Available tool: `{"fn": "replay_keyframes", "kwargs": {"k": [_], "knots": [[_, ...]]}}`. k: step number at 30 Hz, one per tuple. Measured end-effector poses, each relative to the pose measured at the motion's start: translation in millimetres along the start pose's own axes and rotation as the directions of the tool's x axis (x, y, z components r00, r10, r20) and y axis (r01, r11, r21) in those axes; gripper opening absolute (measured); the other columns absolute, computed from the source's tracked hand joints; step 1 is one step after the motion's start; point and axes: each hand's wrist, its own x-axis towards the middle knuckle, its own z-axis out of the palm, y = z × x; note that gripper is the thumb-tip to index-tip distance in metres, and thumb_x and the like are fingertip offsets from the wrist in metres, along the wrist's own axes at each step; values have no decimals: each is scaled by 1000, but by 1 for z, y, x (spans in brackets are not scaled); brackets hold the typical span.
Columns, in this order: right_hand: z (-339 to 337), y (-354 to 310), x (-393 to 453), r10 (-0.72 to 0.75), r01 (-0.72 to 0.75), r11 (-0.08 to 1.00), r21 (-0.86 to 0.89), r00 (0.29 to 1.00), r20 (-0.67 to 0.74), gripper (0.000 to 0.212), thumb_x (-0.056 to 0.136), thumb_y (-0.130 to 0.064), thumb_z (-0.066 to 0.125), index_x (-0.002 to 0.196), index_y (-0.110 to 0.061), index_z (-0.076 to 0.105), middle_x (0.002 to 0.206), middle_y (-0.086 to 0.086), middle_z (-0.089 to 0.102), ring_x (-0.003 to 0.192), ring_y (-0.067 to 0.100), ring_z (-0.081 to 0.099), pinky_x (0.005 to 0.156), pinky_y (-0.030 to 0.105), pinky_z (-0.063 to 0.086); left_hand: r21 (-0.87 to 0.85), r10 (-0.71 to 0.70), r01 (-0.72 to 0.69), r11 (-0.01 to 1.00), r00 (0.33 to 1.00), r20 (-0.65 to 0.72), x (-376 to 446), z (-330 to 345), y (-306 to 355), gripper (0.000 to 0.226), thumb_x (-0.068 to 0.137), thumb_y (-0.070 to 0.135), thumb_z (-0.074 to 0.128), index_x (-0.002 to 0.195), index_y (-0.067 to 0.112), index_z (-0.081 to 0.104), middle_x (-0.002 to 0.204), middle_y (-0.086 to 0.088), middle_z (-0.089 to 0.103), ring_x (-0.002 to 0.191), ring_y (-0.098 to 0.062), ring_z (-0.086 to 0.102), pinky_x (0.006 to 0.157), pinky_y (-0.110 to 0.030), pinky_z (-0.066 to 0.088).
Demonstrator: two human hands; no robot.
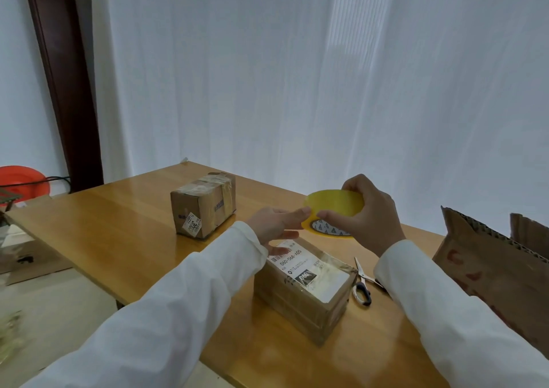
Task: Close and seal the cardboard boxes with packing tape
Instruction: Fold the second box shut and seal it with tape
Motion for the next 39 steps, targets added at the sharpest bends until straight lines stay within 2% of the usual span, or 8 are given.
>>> {"fn": "replay_keyframes", "kwargs": {"k": [9, 14, 17, 20, 26, 30, 33, 39], "knots": [[-1, -2, -4, -22, 23, 996, -88, 1000, 15, 62, 51, -76, 57, 88, -28, 47, 77, -14, 52, 69, 7, 49, 62, 11, 33, 54, 74, -70, 996, 995, -69, 0, 2, -1, 26, 79, 45, 69, 89, 21, 65, 86, 8, 66, 79, -9, 56, 69, -28, 44], [1, -2, -4, 23, -26, 991, -131, 1000, -18, 59, 59, -64, 75, 93, -22, 51, 82, -9, 55, 75, 17, 51, 66, 26, 35, 204, 214, -175, 963, 959, -187, -1, 19, -10, 34, 87, 52, 56, 93, 18, 59, 94, 2, 62, 83, -12, 55, 76, -30, 43], [-2, 0, 0, 129, -133, 991, -35, 987, -90, 51, 68, -53, 77, 99, -22, 51, 92, -6, 54, 83, 17, 50, 72, 26, 36, 803, 169, 66, 593, 964, -204, -2, 38, -45, 81, 79, 77, 39, 136, 19, 36, 137, -5, 42, 127, -24, 39, 106, -47, 28], [-9, 5, 3, 241, -232, 968, 92, 966, -97, 54, 68, -56, 77, 101, -23, 51, 95, -5, 52, 89, 17, 47, 72, 27, 37, 934, 137, -23, 357, 990, -27, 0, 34, -55, 89, 80, 74, 43, 149, 24, 16, 157, 1, 13, 143, -27, 13, 114, -53, 11], [-15, 16, 4, 385, -359, 899, 250, 921, -64, 58, 61, -66, 59, 99, -23, 54, 88, -8, 54, 90, 21, 53, 63, 22, 38, 795, -201, -177, 581, 915, 351, 10, -24, -18, 74, 80, 34, 74, 141, 44, 35, 156, 22, 1, 144, -8, -15, 115, -52, -12], [-9, 22, 4, 413, -388, 878, 280, 910, -37, 63, 59, -72, 61, 98, -23, 55, 86, -8, 56, 87, 24, 58, 62, 27, 40, 759, -71, -166, 630, 961, 268, 4, -21, -15, 49, 87, 25, 66, 133, 36, 51, 156, 13, 17, 146, -13, 7, 117, -40, 7], [0, 24, 6, 433, -403, 873, 274, 899, -58, 48, 76, -57, 68, 102, -19, 55, 88, -7, 55, 91, 21, 53, 71, 29, 38, 760, 109, -106, 641, 993, 46, -7, 13, -20, 69, 84, 60, 55, 142, 25, 39, 151, 1, 33, 137, -22, 33, 112, -44, 26], [11, 20, 5, 449, -415, 861, 294, 891, -58, 56, 72, -62, 68, 105, -18, 55, 96, 0, 56, 88, 18, 51, 64, 25, 37, 972, -23, -2, 234, 1000, 8, -2, 56, -44, 95, 80, 63, 50, 151, 26, -1, 159, -2, -13, 144, -27, -19, 104, -71, -12]]}}
